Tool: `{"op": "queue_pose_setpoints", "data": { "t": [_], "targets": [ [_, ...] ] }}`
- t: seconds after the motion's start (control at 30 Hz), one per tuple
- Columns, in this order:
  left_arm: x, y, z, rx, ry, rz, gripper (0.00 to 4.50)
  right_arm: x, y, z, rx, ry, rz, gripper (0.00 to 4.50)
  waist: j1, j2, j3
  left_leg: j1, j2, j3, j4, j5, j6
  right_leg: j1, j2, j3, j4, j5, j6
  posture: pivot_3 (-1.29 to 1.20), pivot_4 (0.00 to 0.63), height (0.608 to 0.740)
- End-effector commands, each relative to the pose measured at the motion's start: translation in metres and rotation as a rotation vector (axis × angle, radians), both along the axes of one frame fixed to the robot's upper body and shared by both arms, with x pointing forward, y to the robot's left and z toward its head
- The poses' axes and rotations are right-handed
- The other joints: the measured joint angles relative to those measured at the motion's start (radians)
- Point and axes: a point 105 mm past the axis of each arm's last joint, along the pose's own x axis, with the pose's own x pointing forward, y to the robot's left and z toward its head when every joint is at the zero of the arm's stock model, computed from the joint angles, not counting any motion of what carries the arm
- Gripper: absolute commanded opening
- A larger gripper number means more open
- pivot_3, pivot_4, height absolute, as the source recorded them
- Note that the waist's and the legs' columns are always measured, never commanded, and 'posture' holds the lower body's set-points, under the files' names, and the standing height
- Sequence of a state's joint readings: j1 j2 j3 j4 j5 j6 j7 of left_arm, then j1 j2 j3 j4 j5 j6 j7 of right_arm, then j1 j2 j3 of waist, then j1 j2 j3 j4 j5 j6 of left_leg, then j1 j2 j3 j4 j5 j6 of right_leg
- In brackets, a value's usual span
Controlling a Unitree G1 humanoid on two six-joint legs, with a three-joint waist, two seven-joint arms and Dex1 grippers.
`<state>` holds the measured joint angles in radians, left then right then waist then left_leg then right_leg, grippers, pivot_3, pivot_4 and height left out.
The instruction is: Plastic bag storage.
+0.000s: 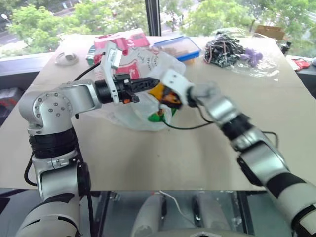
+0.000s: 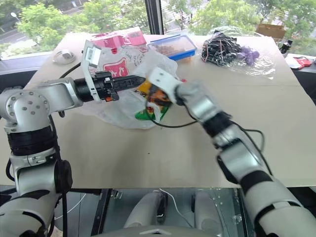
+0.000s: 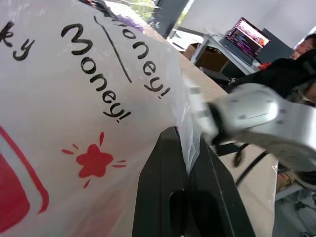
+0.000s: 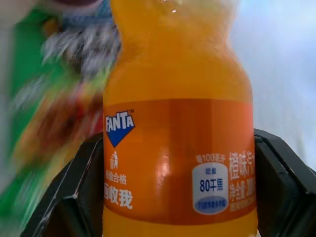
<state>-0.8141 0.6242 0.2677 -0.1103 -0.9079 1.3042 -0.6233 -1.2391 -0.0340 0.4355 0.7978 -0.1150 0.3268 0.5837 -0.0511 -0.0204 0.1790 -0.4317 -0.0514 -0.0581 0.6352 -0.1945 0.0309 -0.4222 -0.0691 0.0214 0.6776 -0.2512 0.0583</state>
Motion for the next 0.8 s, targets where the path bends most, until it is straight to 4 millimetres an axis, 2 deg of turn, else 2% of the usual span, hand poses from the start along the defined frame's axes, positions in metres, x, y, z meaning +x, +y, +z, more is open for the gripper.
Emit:
{"op": "queue_pose_setpoints", "data": {
  "t": [0.03, 0.07, 0.17, 0.3, 0.4, 0.53, 0.6, 0.8],
  "targets": [
    [-0.005, 0.007, 0.009, -0.007, -0.043, 0.028, 0.00, -0.005, 0.034, 0.024, 0.032, -0.161, 0.108, 4.11, 0.002, 0.000, 0.000, -0.001, 0.000, -0.001, -0.001, 0.000, 0.000, -0.001, 0.001, -0.001, -0.001, 0.000, 0.000, 0.00, 0.150, 0.732],
    [-0.005, 0.008, 0.009, -0.009, -0.044, 0.035, 0.00, -0.006, 0.037, 0.023, 0.021, -0.183, 0.127, 4.48, 0.004, 0.000, 0.000, -0.001, 0.000, -0.001, -0.001, 0.000, 0.000, -0.001, 0.001, -0.001, -0.001, 0.000, -0.001, 0.00, 0.150, 0.732],
    [-0.002, 0.015, 0.008, -0.029, -0.035, 0.075, 0.00, -0.006, 0.036, 0.048, 0.153, -0.263, 0.140, 4.48, 0.013, -0.001, 0.000, -0.001, -0.002, -0.001, -0.001, 0.000, 0.000, 0.000, 0.000, -0.002, -0.002, -0.001, -0.001, 0.00, 0.150, 0.732],
    [0.008, 0.026, 0.004, -0.059, -0.018, 0.147, 0.00, -0.008, 0.000, 0.066, 0.267, -0.208, 0.139, 4.48, 0.019, -0.001, 0.000, -0.001, -0.003, -0.004, 0.000, 0.000, 0.000, 0.001, -0.001, -0.004, -0.001, -0.001, -0.001, 0.00, 0.150, 0.732],
    [0.023, 0.037, -0.001, -0.054, -0.006, 0.242, 0.00, -0.020, -0.041, 0.073, 0.347, -0.094, 0.087, 4.48, 0.020, -0.001, 0.000, -0.001, -0.003, -0.005, 0.001, 0.000, 0.000, 0.003, -0.001, -0.005, 0.000, -0.001, -0.001, 0.00, 0.150, 0.732],
    [0.043, 0.048, -0.004, -0.053, 0.003, 0.358, 0.00, -0.035, -0.084, 0.068, 0.416, 0.052, -0.034, 4.48, 0.012, -0.001, 0.000, -0.001, -0.002, -0.005, 0.001, 0.000, 0.000, 0.002, 0.000, -0.005, 0.001, -0.001, -0.001, 0.00, 0.150, 0.732],
    [0.050, 0.050, -0.004, -0.056, 0.005, 0.387, 0.00, -0.040, -0.095, 0.063, 0.428, 0.095, -0.070, 4.48, 0.011, -0.001, -0.001, -0.001, -0.001, -0.004, 0.001, 0.000, 0.000, 0.002, -0.001, -0.004, 0.001, -0.001, -0.001, 0.00, 0.150, 0.732],
    [0.051, 0.039, 0.004, -0.051, -0.028, 0.352, 0.00, -0.048, -0.094, 0.045, 0.324, 0.122, -0.052, 4.48, 0.012, -0.001, -0.001, 0.000, -0.002, -0.002, 0.001, 0.000, 0.000, 0.002, -0.001, -0.003, 0.001, -0.001, -0.001, 0.00, 0.150, 0.732]
  ]
}}
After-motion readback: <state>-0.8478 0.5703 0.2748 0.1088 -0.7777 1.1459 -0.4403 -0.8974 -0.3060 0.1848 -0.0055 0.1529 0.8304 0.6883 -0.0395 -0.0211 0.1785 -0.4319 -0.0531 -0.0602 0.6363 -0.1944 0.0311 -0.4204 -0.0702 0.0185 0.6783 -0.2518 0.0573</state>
